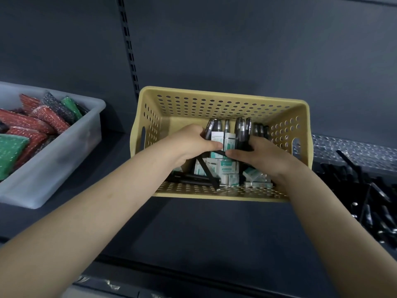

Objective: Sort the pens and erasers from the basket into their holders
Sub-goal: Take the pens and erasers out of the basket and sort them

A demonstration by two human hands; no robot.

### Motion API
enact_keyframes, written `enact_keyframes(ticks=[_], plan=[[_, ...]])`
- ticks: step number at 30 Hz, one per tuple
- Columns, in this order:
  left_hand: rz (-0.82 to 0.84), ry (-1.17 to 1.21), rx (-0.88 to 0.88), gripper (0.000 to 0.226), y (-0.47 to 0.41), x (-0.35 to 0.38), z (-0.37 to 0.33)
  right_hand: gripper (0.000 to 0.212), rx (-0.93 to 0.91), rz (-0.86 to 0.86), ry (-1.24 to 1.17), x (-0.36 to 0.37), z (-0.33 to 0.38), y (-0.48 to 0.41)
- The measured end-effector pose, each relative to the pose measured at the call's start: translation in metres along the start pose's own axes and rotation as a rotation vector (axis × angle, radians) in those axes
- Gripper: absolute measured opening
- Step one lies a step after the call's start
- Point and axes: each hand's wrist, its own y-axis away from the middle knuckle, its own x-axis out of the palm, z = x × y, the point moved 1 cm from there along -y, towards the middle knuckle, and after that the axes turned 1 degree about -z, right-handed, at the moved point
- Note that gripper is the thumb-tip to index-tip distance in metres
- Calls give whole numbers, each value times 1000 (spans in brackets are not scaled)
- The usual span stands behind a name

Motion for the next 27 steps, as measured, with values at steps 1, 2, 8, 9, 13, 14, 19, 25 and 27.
enact_keyframes(ticks=[1,2,8,9,13,14,19,25,27], plan=[[10,15,-2,47,0,0,0,46,-5,1,-20,0,0,0],[19,33,-5,49,1,-1,-1,44,-7,11,-51,-1,1,0],[38,71,-17,57,3,-3,-2,87,3,31,-90,-1,3,-6],[29,60,-13,50,1,-2,-1,99,13,21,-67,-2,1,-8],[13,40,26,23,0,-2,-2,119,25,-36,16,-7,-6,-15],[7,37,42,19,1,-2,-3,121,25,-59,35,-7,-6,-14],[-1,2,115,20,6,-6,-7,69,-113,-129,100,-11,16,0],[10,5,186,27,6,-24,-9,51,-244,-166,215,-22,33,7],[-10,57,199,27,1,-32,-10,41,-272,-209,181,-25,39,6]])
